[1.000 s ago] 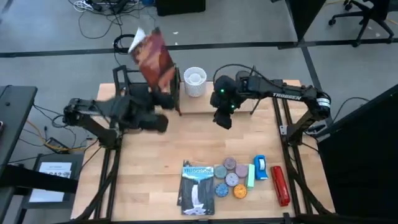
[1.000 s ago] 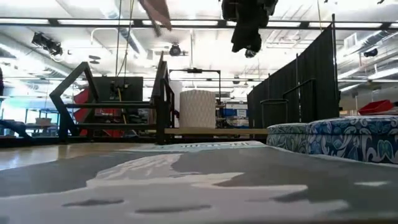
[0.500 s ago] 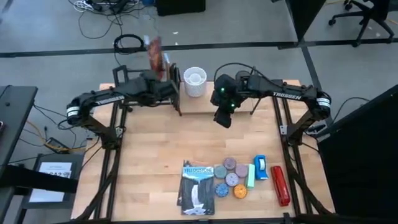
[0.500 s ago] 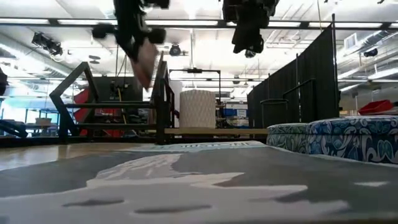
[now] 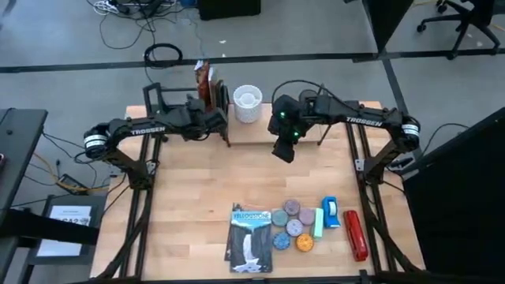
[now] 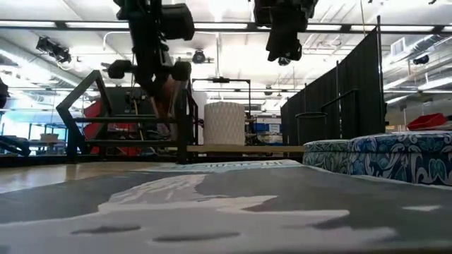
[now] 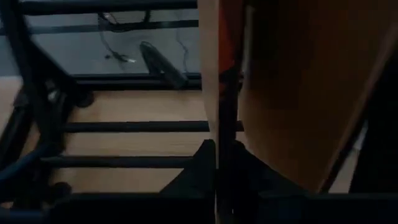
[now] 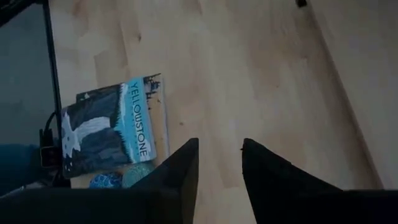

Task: Stock shelves
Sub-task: Put the brown book on the bookshelf

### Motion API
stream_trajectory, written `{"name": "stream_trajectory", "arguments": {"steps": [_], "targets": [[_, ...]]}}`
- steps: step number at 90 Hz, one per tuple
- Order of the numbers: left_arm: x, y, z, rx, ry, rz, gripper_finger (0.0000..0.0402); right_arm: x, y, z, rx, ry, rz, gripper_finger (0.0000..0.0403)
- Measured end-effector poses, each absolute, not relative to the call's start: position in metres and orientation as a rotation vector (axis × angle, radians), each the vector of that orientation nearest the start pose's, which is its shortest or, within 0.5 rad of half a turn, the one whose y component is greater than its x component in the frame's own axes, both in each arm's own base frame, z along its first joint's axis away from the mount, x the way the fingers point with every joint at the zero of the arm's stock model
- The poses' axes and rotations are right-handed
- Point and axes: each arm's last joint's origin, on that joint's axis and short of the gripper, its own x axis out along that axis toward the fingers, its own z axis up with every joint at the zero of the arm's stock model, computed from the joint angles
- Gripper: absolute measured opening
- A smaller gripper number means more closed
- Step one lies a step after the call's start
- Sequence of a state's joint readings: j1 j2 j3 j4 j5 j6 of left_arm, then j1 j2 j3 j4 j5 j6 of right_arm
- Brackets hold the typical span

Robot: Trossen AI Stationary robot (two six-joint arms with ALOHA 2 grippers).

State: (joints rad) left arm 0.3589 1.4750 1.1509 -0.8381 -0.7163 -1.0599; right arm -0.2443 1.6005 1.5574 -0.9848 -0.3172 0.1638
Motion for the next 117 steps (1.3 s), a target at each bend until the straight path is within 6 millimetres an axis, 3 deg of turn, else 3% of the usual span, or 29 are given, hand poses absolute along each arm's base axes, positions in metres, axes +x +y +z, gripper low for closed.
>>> {"name": "stream_trajectory", "arguments": {"steps": [39, 63, 77, 97, 117], "targets": [[0.256, 0.115, 0.25, -0.609, 0.647, 1.387, 0.0038, 0.317, -0.07, 0.335, 0.435, 0.996, -0.015, 0.0091], [0.257, 0.114, 0.25, -0.563, 0.723, 1.32, 0.0104, 0.317, -0.07, 0.335, 0.435, 0.995, -0.015, 0.0091], [0.261, 0.115, 0.264, -0.506, 0.767, 1.236, 0.0132, 0.317, -0.07, 0.335, 0.435, 0.995, -0.015, 0.0091], [0.265, 0.117, 0.29, -0.449, 0.729, 1.239, 0.0135, 0.317, -0.07, 0.335, 0.435, 0.995, -0.015, 0.0091], [0.264, 0.117, 0.298, -0.405, 0.771, 1.217, 0.0135, 0.317, -0.07, 0.335, 0.436, 0.994, -0.015, 0.0091]]}}
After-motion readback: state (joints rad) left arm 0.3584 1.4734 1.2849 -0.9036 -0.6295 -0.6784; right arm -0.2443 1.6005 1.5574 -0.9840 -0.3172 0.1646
